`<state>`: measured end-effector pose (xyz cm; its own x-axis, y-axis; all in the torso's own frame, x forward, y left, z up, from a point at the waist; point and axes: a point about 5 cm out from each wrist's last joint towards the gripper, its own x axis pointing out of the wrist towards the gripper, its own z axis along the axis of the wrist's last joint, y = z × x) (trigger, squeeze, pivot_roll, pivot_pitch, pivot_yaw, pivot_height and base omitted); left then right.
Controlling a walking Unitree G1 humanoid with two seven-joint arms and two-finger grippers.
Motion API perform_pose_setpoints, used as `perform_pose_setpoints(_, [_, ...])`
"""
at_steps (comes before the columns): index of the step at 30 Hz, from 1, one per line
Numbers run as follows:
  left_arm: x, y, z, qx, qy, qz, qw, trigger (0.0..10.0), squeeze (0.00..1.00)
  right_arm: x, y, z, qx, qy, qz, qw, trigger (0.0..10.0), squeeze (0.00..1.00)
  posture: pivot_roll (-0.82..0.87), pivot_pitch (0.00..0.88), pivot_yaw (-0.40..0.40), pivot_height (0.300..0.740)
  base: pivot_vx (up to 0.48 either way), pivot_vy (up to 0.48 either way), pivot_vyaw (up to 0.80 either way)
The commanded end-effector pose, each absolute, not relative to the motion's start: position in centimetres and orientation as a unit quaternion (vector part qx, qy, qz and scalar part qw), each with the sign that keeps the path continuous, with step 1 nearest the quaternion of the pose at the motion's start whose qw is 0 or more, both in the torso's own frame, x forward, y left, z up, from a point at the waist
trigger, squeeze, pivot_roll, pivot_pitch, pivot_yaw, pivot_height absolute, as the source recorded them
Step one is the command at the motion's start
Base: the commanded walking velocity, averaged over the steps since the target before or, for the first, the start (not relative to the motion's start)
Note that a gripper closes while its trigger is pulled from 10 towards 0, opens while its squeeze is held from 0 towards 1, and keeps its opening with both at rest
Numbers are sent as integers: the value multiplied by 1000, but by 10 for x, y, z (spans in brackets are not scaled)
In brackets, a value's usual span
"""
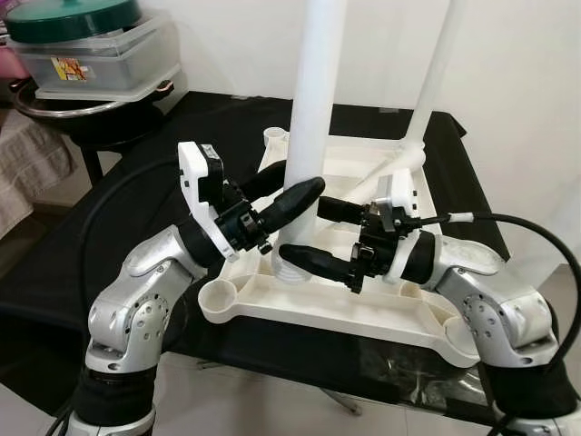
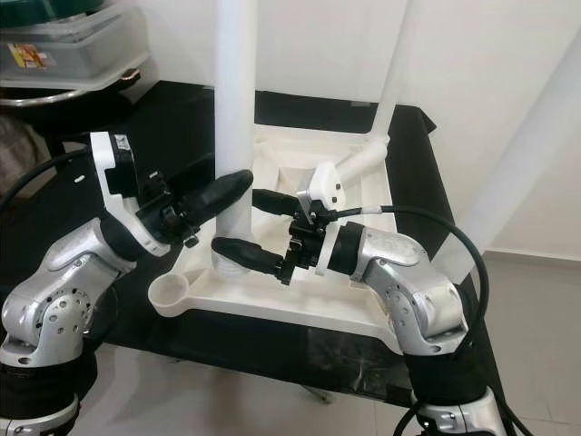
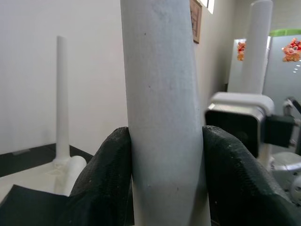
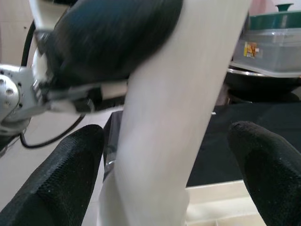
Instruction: Building children table
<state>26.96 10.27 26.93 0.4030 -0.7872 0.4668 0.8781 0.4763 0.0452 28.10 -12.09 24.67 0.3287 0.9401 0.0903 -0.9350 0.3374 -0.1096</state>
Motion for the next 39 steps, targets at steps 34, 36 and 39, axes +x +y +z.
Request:
perform_pose_setpoints(34, [265, 125, 317, 13, -252, -543, 801, 10000, 1000, 292, -139, 233, -87, -18, 492, 866, 0, 0, -27, 70, -29, 740, 0, 0, 0])
perform_pose_setpoints(36, [263, 127, 325, 29, -250, -555, 792, 10000, 1000, 290, -140, 229, -107, -7, 498, 861, 0, 0, -27, 69, -26, 740, 0, 0, 0])
perform_pose_setpoints(39, [262, 128, 334, 54, -238, -584, 774, 10000, 929, 285, -136, 224, -130, 4, 515, 848, 0, 0, -26, 65, -23, 740, 0, 0, 0])
